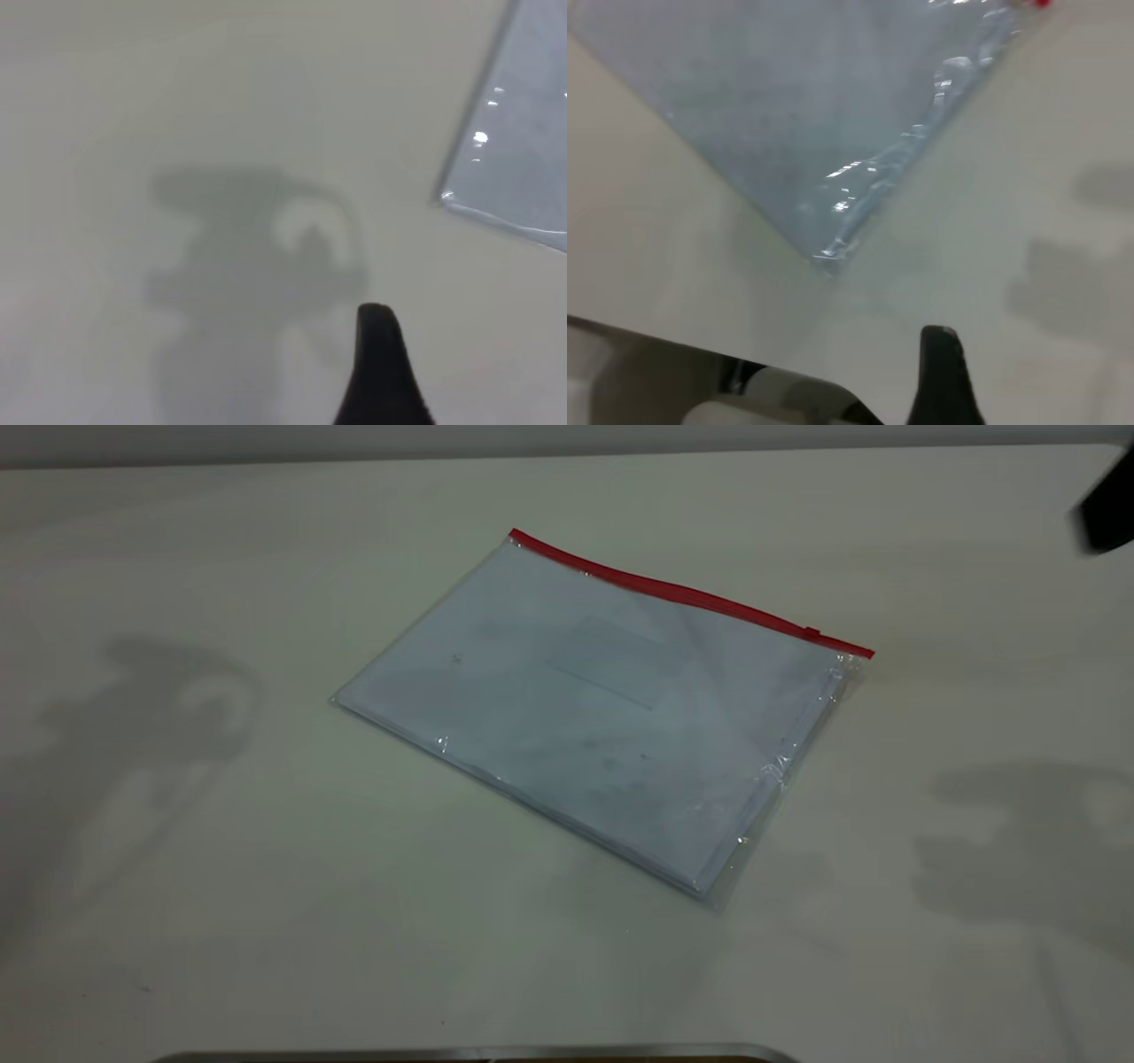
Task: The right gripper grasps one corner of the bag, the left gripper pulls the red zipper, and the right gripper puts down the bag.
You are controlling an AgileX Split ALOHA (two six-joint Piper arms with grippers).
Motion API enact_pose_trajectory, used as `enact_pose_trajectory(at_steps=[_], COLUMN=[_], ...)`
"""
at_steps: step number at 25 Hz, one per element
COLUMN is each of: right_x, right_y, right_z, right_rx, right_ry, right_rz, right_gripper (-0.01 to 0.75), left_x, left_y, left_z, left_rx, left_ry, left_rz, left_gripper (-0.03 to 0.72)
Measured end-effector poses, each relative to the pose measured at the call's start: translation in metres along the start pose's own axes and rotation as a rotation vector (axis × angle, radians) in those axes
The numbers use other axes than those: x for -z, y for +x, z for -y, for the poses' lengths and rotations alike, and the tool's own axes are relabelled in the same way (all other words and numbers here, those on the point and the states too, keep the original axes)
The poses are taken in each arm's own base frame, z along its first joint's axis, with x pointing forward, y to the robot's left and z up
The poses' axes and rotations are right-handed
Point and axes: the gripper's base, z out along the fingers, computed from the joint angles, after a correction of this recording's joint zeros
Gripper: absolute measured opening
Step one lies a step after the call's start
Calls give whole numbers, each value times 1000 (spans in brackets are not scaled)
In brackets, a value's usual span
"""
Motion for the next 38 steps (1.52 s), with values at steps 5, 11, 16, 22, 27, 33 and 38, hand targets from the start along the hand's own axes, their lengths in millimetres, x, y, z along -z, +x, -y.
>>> enact_pose_trajectory(at_steps=[5,11,16,22,27,33,38], right_x=[-54,-107,-143,-186,-211,-224,-230], right_y=[-4,-6,-8,-13,-13,-19,-24], right_z=[10,24,31,48,65,73,77], right_rx=[8,-51,-61,-67,-63,-17,23], right_ry=[-123,-214,-297,-296,-197,-171,-150], right_rz=[-22,52,64,27,0,6,17], right_gripper=[578,578,578,578,578,578,578], left_x=[-25,-48,-60,-64,-63,-70,-76], left_y=[-22,-37,-37,-39,-39,-39,-38], left_z=[11,35,43,43,42,43,44], left_rx=[-115,-248,-272,-269,-270,-247,-233], left_ry=[66,108,128,126,124,142,153], left_rz=[3,-9,-34,-29,-24,-29,-37], left_gripper=[581,581,581,581,581,581,581])
